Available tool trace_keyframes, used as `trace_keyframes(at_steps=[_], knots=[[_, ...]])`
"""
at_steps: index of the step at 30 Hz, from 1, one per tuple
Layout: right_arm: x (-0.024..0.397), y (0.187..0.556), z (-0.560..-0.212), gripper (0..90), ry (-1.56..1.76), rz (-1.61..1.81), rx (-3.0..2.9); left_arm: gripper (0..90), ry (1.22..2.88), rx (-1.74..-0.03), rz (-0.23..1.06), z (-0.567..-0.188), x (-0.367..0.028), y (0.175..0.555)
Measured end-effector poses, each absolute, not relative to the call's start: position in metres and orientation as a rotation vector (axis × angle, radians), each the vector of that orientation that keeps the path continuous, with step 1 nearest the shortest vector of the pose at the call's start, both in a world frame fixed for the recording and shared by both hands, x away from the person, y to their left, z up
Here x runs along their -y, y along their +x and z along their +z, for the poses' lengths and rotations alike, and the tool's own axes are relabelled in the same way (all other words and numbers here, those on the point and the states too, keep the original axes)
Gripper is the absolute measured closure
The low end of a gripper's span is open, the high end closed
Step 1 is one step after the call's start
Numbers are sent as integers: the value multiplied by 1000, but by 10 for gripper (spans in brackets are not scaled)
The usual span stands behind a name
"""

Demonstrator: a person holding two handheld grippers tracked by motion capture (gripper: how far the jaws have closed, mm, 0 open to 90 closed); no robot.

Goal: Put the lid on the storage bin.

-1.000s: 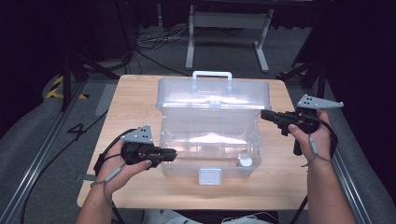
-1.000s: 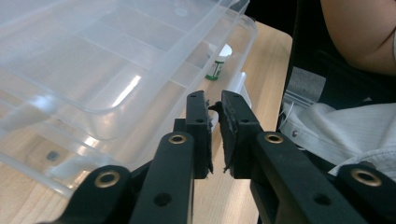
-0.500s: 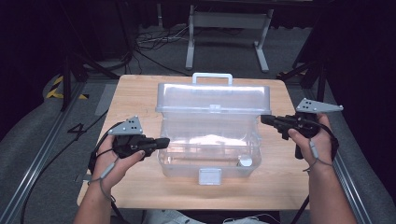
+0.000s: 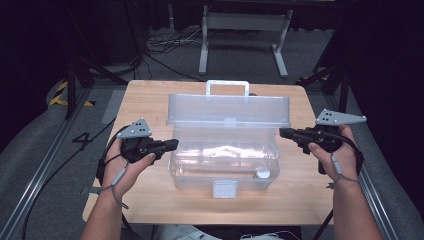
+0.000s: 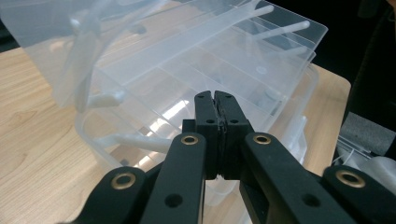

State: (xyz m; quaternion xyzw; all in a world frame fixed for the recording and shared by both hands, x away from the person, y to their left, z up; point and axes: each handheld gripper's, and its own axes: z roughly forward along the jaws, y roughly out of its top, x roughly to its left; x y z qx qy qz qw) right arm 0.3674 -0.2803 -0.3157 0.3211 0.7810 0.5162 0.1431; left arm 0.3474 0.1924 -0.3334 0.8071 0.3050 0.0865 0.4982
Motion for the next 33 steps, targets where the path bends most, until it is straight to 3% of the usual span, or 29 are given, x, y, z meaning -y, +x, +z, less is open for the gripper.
trace_keyframes(at_steps=[33], knots=[[282, 358, -318, 892, 989, 1400, -2459, 896, 1946, -797, 214, -334, -194, 351]])
